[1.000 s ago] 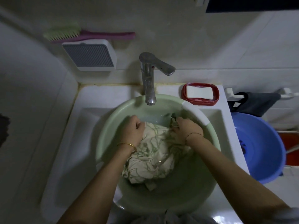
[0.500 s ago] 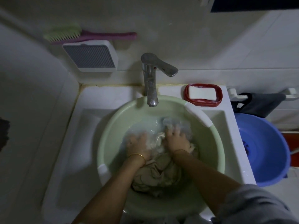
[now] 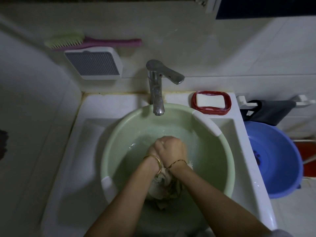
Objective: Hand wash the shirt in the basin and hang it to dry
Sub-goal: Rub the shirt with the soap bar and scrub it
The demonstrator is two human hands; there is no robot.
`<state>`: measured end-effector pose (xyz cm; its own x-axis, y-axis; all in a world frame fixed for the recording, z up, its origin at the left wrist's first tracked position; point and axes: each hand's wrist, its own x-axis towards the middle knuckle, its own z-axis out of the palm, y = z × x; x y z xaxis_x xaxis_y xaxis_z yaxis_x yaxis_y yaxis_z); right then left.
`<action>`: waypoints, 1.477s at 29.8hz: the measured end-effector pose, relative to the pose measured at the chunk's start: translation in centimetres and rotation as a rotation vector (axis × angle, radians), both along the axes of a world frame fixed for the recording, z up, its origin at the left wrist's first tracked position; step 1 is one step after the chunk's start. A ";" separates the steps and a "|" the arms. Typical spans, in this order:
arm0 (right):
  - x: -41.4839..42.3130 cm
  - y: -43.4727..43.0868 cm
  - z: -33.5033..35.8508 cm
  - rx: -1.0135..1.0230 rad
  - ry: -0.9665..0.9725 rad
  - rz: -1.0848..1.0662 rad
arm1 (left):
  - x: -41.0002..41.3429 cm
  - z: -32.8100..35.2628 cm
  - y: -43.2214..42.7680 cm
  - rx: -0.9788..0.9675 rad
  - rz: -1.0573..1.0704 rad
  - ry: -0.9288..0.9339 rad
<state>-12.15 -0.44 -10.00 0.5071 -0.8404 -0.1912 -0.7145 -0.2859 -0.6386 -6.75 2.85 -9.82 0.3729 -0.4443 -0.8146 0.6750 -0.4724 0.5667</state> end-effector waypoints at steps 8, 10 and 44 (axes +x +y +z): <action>-2.7 -6.1 -3.0 0.257 -0.003 0.060 | 4.3 -0.5 1.6 0.328 -0.506 -1.075; -3.8 -6.9 -3.5 0.185 0.117 0.183 | 3.3 -0.5 2.4 0.498 -0.830 -1.336; -1.8 -2.7 12.3 1.426 -0.849 -0.349 | 4.6 0.3 7.3 0.107 -1.210 -1.189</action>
